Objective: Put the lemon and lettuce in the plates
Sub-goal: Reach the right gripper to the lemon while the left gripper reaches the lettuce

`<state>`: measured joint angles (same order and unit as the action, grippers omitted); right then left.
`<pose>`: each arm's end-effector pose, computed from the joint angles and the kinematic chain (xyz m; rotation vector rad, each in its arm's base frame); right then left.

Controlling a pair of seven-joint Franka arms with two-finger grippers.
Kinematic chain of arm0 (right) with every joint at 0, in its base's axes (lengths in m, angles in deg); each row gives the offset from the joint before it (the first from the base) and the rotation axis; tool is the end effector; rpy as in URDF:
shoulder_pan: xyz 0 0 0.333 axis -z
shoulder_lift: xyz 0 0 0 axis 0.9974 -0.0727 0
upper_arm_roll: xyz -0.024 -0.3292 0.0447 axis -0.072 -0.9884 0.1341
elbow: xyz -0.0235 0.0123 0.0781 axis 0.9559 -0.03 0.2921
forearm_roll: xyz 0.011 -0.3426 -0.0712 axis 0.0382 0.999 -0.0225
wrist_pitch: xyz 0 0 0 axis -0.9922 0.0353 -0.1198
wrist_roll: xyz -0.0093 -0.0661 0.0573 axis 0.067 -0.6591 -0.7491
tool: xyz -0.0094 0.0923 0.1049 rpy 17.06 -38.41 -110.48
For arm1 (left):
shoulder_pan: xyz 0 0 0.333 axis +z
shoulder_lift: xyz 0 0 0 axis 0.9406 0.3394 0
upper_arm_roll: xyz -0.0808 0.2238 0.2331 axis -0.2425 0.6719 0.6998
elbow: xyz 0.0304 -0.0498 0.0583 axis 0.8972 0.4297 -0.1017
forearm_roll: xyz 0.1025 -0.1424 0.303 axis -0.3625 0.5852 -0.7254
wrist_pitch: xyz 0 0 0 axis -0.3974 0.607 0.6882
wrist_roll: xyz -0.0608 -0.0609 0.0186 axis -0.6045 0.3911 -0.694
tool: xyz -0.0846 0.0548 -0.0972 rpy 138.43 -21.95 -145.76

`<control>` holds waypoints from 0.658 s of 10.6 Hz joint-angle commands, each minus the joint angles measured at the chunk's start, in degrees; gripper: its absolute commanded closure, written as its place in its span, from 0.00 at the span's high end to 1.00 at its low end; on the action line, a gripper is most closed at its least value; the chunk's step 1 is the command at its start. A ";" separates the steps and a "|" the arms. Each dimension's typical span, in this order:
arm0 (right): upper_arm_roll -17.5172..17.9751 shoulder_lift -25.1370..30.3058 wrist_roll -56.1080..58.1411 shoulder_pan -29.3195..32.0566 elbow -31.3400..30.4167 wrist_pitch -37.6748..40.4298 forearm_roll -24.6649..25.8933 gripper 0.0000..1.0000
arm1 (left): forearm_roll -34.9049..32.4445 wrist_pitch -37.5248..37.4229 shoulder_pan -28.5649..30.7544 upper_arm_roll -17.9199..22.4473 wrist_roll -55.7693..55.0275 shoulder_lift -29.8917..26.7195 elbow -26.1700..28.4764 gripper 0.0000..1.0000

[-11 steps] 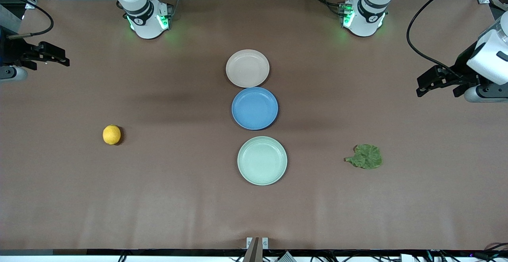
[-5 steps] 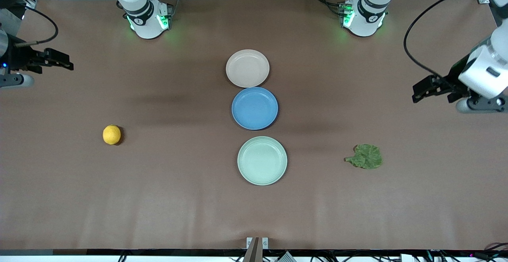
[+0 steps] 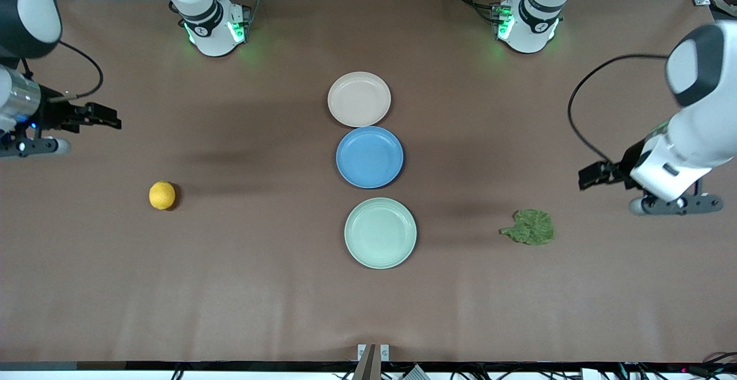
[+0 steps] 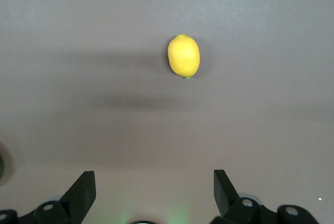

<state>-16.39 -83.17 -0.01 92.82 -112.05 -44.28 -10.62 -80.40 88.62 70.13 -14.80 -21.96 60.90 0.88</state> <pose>0.4924 -0.0525 0.4941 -3.0871 -0.0957 0.3100 0.6066 -0.0636 0.4900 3.1054 0.0380 0.0473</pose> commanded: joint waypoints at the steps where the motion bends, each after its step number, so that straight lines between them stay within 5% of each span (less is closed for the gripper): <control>1: 0.22 -6.74 1.19 2.77 0.13 -5.87 -0.01 1.00 | -0.95 17.84 0.56 0.29 1.79 0.06 13.95 1.00; 7: 0.13 -13.54 3.83 3.92 -4.57 -18.86 0.69 1.00 | -1.73 39.22 0.38 0.29 2.05 12.45 21.37 1.00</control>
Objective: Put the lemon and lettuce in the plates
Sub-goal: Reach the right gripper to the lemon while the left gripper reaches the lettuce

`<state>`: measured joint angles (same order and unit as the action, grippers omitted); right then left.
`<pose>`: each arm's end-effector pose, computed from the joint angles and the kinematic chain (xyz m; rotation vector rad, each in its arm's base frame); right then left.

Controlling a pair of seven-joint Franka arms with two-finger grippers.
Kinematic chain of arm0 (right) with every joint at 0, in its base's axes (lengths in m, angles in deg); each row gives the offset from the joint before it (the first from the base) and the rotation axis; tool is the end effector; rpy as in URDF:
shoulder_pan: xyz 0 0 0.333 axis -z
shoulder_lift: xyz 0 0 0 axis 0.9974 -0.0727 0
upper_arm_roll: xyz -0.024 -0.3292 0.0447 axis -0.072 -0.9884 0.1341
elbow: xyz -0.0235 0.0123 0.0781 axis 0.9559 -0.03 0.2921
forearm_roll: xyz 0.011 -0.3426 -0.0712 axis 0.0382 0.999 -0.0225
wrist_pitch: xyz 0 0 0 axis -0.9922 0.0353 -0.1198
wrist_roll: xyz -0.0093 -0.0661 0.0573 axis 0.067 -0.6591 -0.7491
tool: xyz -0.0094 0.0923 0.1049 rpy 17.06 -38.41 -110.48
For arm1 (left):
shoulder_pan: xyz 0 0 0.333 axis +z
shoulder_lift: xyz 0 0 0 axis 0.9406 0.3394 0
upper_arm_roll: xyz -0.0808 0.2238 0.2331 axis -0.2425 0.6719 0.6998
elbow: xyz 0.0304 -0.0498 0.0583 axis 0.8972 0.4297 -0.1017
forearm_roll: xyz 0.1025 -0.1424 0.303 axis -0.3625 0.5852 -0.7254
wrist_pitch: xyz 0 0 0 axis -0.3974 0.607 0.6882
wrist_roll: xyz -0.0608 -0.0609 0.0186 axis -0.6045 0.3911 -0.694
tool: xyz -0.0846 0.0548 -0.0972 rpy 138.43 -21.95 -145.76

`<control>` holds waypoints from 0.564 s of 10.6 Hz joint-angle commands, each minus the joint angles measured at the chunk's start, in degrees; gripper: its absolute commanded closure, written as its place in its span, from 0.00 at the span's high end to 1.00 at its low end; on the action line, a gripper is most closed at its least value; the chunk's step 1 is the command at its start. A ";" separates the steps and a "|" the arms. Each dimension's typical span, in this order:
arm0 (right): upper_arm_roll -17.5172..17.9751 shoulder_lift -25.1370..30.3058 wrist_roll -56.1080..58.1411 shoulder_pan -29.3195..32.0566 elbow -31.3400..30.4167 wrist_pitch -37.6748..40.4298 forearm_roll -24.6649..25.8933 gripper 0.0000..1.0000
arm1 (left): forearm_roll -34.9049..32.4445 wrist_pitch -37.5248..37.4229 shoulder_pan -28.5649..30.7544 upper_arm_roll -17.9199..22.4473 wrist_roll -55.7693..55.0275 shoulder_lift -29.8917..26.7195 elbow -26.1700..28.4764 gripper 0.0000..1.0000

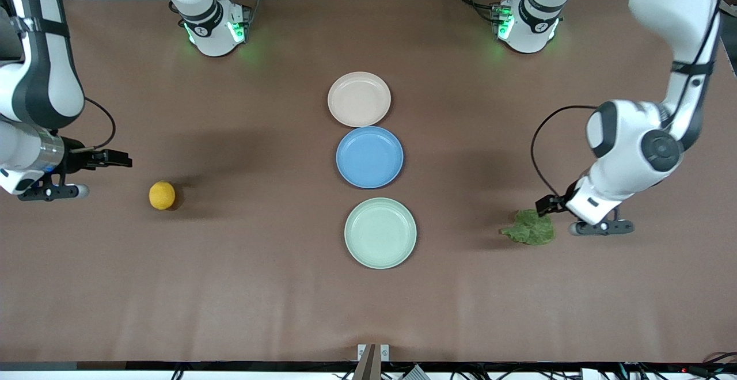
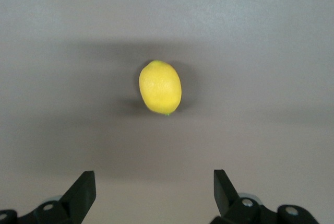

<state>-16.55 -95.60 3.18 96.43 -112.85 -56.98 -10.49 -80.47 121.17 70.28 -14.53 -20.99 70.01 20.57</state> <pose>0.5420 -0.0951 0.3873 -3.0732 -0.0780 0.3187 0.6147 -0.0626 0.2987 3.0816 0.0339 0.1468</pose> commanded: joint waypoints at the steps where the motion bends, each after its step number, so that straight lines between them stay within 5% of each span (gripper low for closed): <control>1: 0.29 -0.94 0.64 0.48 -7.90 -12.13 0.56 1.00 | -2.19 8.09 0.23 0.02 1.09 4.39 1.78 1.00; 6: 0.29 -5.06 -0.06 0.66 -10.94 -19.91 0.56 1.00 | -2.19 15.66 0.32 0.11 1.00 9.67 1.79 1.00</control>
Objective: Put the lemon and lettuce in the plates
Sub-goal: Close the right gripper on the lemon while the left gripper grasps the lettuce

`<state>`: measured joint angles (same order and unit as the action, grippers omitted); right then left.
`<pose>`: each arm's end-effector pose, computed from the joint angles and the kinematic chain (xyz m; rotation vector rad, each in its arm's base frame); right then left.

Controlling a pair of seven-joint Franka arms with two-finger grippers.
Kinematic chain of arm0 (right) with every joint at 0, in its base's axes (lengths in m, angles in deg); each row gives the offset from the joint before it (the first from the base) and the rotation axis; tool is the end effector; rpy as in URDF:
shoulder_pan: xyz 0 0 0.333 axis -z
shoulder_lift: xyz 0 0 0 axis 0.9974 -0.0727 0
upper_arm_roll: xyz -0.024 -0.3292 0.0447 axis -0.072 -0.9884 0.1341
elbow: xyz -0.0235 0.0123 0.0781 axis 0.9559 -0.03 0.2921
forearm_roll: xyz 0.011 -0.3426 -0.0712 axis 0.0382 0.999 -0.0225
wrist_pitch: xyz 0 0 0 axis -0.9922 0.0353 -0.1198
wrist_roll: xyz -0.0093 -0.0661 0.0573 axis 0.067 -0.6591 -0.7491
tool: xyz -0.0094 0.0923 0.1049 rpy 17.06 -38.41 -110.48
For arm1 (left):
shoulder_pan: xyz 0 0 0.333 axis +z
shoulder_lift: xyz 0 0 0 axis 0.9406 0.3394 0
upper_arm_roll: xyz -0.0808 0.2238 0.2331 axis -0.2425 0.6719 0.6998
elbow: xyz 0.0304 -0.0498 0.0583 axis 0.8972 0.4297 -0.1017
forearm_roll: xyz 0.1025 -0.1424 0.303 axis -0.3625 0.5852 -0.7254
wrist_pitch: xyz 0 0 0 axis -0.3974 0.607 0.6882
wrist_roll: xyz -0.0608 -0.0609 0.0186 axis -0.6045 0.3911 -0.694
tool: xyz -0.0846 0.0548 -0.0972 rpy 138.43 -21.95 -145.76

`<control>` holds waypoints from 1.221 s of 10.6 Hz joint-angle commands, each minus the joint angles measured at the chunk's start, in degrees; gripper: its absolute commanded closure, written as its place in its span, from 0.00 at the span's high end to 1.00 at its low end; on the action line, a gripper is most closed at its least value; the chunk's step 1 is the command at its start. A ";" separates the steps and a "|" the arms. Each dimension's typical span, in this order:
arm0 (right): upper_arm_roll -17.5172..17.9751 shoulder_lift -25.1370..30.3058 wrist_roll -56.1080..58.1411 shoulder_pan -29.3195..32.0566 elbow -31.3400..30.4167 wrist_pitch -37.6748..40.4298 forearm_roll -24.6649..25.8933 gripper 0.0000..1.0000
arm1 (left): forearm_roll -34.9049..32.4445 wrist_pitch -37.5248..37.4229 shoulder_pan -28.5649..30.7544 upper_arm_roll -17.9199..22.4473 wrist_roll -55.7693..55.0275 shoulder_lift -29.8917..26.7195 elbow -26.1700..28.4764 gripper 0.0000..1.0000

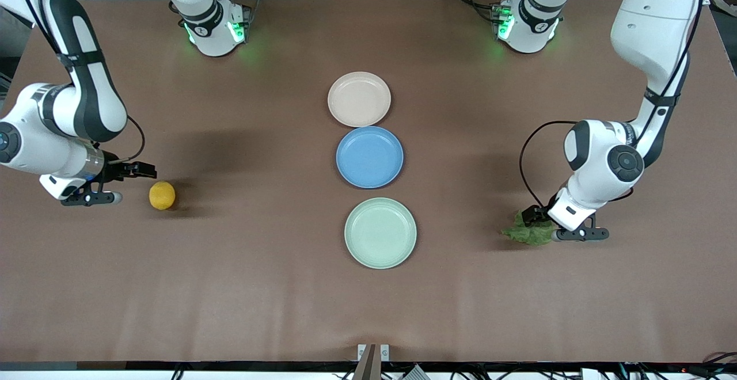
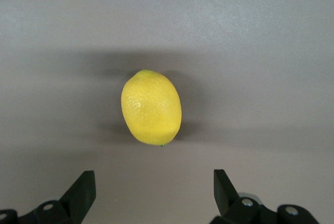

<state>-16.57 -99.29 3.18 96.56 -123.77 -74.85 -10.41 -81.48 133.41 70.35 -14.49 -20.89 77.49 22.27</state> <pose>0.5349 -0.0955 0.2982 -3.0936 -0.0730 0.2342 0.6234 -0.0628 0.2285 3.0689 0.0249 0.2293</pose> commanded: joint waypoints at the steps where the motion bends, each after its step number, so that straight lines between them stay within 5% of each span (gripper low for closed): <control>1: 0.39 -2.68 -0.14 0.35 0.24 -2.92 0.48 1.00 | -1.17 4.47 0.24 -0.02 0.90 3.15 -0.01 1.00; 3: 0.31 -5.05 -2.41 0.08 0.25 -6.08 0.66 1.00 | -1.26 6.05 0.24 -0.03 0.90 4.21 -0.09 1.00; 6: 0.31 -7.86 -6.20 -0.71 0.25 -9.76 1.45 1.00 | -1.18 9.65 0.24 -0.03 0.90 6.14 -0.01 0.65; 9: 0.31 -10.94 -6.21 -0.01 0.33 -16.09 1.45 1.00 | -1.26 9.66 0.42 -0.02 0.99 6.15 -0.27 0.13; 11: 0.31 -11.74 -6.21 -0.09 0.33 -16.46 1.45 1.00 | -1.18 9.66 0.42 0.06 0.90 5.80 -0.18 0.00; 12: 0.39 -11.74 -6.21 -0.01 0.25 -16.29 1.45 0.79 | -1.17 9.57 0.42 0.06 0.99 5.71 -0.18 0.00; 13: 0.39 -11.74 -6.30 -0.18 0.25 -15.94 1.45 0.19 | -1.17 9.57 0.42 -0.02 0.99 5.71 -0.36 0.00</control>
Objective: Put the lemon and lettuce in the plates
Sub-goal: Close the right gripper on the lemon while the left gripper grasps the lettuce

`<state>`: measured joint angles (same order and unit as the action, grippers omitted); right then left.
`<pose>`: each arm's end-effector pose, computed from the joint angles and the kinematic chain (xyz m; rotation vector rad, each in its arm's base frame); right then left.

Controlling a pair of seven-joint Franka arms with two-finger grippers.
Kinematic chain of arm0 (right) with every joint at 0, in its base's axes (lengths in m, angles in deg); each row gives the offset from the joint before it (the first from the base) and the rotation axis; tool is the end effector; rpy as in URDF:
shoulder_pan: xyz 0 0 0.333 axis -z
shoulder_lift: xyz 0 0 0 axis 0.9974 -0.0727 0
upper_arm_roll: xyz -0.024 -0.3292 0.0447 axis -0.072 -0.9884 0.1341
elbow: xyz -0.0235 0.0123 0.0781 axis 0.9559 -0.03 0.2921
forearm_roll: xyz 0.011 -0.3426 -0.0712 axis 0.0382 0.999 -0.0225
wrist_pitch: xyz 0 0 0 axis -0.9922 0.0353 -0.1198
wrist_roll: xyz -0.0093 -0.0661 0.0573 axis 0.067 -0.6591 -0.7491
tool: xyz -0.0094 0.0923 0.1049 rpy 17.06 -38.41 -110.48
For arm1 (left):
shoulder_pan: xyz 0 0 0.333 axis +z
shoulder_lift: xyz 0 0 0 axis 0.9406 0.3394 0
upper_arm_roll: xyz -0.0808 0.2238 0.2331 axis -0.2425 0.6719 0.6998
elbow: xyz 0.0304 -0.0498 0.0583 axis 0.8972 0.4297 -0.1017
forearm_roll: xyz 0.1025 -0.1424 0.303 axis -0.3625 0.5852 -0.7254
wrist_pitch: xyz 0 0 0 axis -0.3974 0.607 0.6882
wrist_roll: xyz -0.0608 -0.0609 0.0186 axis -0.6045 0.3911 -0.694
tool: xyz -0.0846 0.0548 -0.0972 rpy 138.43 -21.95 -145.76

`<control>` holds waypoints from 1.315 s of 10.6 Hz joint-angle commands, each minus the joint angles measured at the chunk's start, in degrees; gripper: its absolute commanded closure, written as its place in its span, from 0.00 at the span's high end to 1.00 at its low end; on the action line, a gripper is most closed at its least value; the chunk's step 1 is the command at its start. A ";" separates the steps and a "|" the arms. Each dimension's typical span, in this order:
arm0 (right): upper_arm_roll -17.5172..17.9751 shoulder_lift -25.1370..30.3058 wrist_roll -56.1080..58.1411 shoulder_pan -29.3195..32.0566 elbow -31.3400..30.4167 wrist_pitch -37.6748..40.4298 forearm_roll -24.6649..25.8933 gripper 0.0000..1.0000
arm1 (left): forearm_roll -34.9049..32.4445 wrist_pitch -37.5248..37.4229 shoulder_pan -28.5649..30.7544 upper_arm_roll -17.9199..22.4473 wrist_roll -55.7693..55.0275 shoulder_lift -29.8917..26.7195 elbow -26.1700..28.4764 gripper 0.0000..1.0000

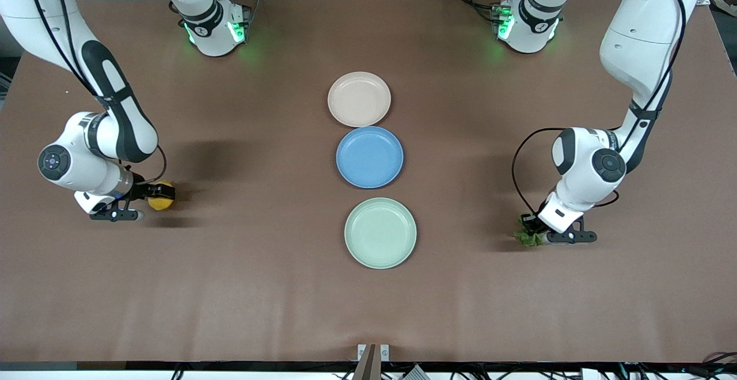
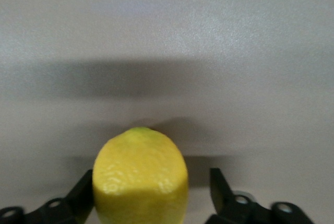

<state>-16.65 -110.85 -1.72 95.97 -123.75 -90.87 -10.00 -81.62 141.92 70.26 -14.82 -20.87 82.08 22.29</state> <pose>0.5608 -0.0953 0.2056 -3.1240 0.0394 0.1189 0.6311 -0.0683 0.1950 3.0413 0.0221 0.3303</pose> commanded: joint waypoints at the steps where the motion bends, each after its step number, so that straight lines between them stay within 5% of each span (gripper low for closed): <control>1: 0.47 0.08 -1.40 0.32 0.14 0.34 1.04 0.08 | -1.04 0.99 0.51 0.39 0.97 0.95 -0.73 0.00; 9: 0.65 10.70 -2.88 -0.82 -8.63 3.68 0.86 0.10 | -0.95 -7.18 0.43 0.31 0.62 -2.04 -3.80 0.00; 14: 1.00 19.84 -16.30 -8.62 -14.01 11.12 0.60 0.13 | -0.07 -18.68 0.43 0.31 0.53 -5.46 -6.53 0.00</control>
<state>-15.94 -97.29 -9.61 91.52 -134.65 -85.16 -10.00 -81.62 128.51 70.52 -14.49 -20.87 79.33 16.17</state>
